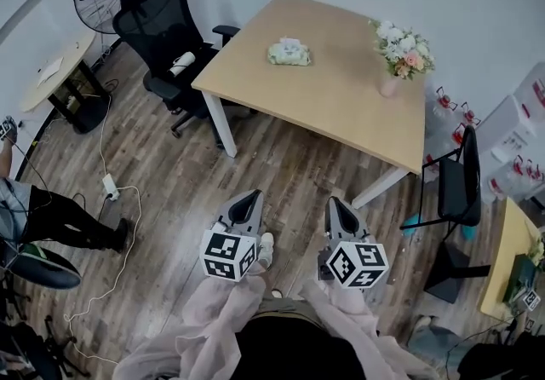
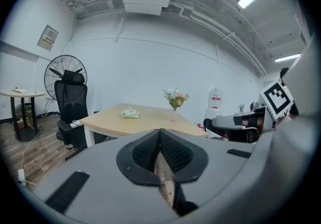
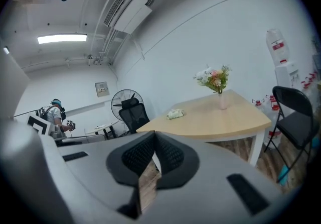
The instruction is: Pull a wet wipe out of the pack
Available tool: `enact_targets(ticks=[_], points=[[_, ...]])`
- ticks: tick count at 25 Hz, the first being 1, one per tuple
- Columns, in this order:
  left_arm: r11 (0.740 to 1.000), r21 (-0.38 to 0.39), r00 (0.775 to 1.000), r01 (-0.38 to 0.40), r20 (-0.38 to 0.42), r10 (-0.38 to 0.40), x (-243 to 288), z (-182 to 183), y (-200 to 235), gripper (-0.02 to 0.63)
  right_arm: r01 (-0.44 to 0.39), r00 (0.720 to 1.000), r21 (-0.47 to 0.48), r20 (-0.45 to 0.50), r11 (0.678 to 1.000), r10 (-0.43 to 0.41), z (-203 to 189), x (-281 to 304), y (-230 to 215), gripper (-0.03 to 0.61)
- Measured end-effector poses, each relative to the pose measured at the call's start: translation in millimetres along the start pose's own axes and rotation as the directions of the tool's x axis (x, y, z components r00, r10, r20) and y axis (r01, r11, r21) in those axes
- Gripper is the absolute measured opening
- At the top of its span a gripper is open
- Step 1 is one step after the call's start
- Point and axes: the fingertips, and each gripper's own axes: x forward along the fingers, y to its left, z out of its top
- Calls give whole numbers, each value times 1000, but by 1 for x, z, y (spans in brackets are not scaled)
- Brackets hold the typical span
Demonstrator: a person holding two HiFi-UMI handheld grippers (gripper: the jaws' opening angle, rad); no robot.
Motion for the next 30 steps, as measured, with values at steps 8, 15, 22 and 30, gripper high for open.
enact_targets(ticks=[8, 15, 22, 30], points=[[1000, 8, 1000, 11, 5, -11, 48, 28, 31, 13, 13, 1000, -10, -3, 1000, -13, 27, 56, -10, 11], [1000, 3, 1000, 23, 7, -23, 84, 45, 67, 13, 37, 999, -15, -5, 999, -37, 43, 106, -15, 11], [1000, -9, 1000, 26, 8, -26, 116, 52, 106, 13, 49, 999, -10, -9, 999, -49, 48, 151, -17, 11], [999, -4, 998, 54, 22, -54, 152, 65, 137, 14, 82, 997, -7, 13, 997, -82, 60, 193, -23, 11]])
